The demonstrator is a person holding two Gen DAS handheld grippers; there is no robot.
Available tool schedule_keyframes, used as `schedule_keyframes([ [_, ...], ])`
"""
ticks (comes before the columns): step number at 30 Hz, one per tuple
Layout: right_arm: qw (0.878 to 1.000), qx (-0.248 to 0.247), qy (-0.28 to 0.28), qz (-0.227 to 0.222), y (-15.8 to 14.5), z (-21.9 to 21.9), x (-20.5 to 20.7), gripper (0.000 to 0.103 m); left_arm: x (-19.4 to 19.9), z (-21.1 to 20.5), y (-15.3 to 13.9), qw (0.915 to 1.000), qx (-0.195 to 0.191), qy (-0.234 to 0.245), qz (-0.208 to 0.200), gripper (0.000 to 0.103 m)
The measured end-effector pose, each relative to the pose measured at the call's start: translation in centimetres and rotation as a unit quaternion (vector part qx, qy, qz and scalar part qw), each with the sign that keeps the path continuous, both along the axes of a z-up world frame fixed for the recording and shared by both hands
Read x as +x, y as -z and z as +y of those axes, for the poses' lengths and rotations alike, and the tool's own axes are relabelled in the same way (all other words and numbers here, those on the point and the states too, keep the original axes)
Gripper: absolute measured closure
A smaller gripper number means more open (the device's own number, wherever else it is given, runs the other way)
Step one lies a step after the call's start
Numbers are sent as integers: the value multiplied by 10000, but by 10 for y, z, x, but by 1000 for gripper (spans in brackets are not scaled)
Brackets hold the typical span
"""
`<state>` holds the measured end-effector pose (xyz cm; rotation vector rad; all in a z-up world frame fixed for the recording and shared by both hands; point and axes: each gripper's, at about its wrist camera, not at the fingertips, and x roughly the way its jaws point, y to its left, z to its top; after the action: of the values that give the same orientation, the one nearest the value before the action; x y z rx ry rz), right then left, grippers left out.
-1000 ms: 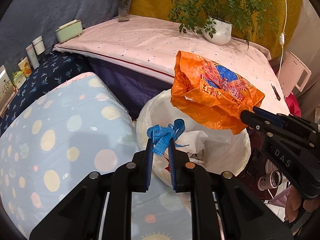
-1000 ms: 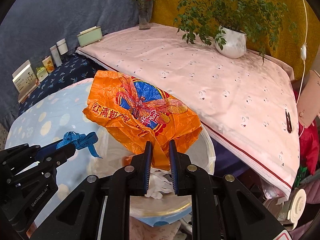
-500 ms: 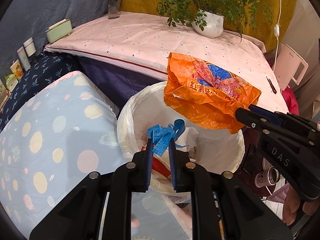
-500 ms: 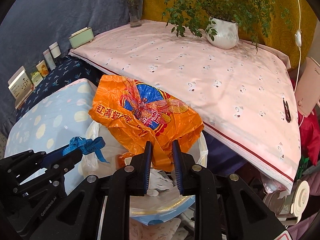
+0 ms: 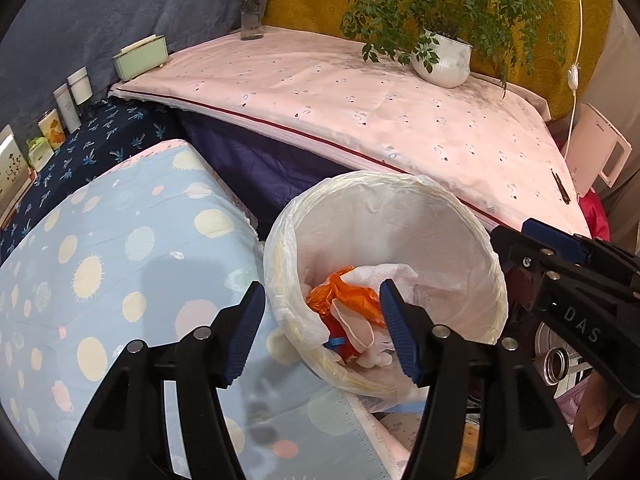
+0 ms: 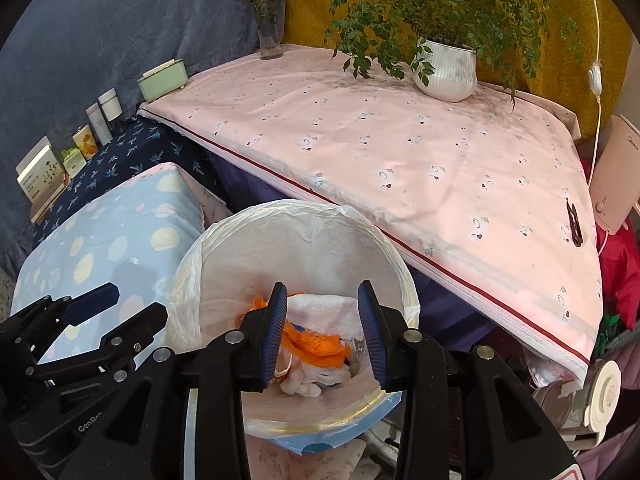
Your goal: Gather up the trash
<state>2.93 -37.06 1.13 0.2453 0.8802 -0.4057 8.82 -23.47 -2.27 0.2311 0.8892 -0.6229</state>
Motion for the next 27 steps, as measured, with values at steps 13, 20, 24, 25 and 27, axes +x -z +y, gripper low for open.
schedule_keyframes([
  [13, 10000, -40, -77, -8, 0, 6, -1, 65, -1, 8, 1, 9999, 67, -71, -36, 46],
  [20, 9999, -58, -111, 3, -1, 8, 1, 64, 2, 15, 3, 9999, 66, -149, -7, 46],
  [24, 9999, -51, -148, 3, 0, 11, 2, 60, 3, 21, 4, 9998, 70, -196, -3, 46],
  [25, 9998, -59, -176, 7, 0, 13, 3, 60, 4, 22, 4, 9998, 68, -209, 2, 46],
  [27, 9998, -63, -210, 19, 0, 16, 4, 60, 4, 26, 4, 9997, 61, -246, 10, 46],
])
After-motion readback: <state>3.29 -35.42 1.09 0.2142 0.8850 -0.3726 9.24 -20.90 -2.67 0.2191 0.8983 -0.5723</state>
